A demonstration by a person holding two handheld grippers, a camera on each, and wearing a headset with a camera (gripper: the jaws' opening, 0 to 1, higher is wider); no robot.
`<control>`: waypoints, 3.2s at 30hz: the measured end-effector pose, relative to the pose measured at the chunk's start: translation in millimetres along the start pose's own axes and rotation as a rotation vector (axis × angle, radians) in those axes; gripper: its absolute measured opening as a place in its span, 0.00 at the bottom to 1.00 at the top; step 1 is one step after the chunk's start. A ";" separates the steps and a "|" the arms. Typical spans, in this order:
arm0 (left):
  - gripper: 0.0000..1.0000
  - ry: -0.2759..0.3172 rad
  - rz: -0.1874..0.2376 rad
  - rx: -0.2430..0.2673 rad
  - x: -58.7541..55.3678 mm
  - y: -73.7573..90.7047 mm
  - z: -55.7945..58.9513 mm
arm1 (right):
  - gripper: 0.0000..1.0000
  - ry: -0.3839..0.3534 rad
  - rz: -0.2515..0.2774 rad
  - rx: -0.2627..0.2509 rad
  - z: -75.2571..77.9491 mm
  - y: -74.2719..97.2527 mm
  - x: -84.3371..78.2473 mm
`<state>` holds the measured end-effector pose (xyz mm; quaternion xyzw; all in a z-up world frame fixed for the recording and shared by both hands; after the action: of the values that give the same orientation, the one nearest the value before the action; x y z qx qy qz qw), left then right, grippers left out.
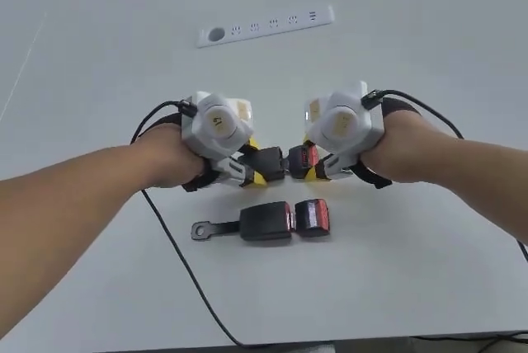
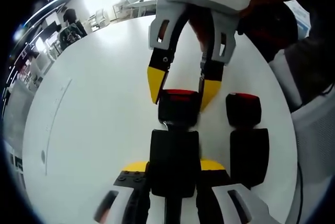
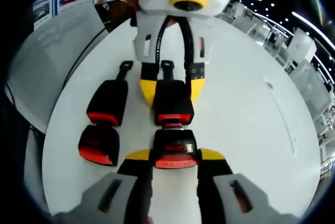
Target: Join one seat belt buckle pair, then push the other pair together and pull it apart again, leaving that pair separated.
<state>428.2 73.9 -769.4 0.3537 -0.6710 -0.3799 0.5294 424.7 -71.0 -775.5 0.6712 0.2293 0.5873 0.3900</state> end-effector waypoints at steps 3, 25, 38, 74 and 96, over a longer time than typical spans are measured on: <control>0.33 0.003 0.000 -0.001 0.2 0.3 0.2 | 0.30 -0.016 0.013 0.007 1.8 3.5 -6.1; 0.35 0.029 0.021 0.009 -2.3 -1.3 -1.6 | 0.33 -0.064 -0.025 -0.038 11.2 58.8 -70.9; 0.35 0.042 0.006 0.027 -1.8 -0.6 -1.0 | 0.34 -0.056 -0.114 -0.080 19.1 96.2 -115.1; 0.66 0.344 0.204 0.356 -28.1 107.7 121.7 | 0.80 -0.468 0.305 -0.288 -101.1 155.7 -105.3; 1.00 0.448 0.205 0.508 -45.2 117.9 166.9 | 1.00 -0.586 0.327 -0.421 -129.9 190.0 -131.1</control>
<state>264.8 190.4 -710.2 0.4795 -0.6434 -0.0590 0.5939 243.6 -250.6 -704.0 0.7434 -0.1270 0.4592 0.4695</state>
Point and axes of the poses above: the centre of the closed fingertips' face, and the gripper's own axes: y roughly backward along the fingers, z roughly to its right, x roughly out of its top, the point moved 9 cm from there along y, roughly backward along the fingers, and after that the axes turned 15 degrees about -y, right-handed, at the moved point
